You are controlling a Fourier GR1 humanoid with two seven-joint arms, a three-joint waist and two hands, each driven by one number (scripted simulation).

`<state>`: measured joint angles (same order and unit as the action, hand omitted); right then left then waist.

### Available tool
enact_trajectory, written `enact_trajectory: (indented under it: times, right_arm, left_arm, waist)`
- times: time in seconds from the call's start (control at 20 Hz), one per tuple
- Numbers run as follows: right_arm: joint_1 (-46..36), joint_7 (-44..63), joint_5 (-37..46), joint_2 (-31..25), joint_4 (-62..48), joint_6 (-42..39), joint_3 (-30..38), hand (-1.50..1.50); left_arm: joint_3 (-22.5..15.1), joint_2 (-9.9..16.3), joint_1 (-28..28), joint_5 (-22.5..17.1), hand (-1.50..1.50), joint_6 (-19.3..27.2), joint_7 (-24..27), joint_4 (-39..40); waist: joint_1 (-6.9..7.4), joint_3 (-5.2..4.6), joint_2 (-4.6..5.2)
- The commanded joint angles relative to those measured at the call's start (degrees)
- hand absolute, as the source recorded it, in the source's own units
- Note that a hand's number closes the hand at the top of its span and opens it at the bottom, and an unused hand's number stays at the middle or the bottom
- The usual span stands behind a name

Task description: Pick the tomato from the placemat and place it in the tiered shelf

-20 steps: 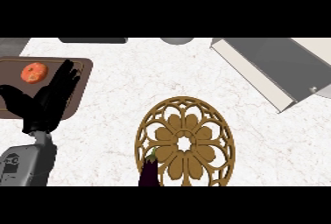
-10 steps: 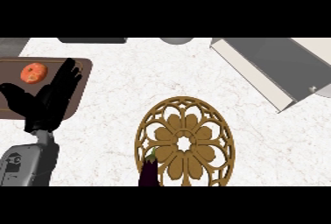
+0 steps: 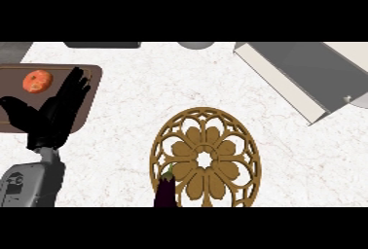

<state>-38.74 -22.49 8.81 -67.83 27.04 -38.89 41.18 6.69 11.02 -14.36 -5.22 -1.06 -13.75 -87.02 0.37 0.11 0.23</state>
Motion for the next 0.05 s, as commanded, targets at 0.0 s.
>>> enact_trajectory:
  times: [0.0]
  right_arm:
    - [7.6, -11.24, 1.07, 0.17, 0.73, -2.24, -0.98, -1.5]
  left_arm:
    - [-0.16, -0.51, 0.08, 0.12, 0.0, 0.39, -0.59, -0.12]
  waist:
    - [-0.37, 0.0, -0.09]
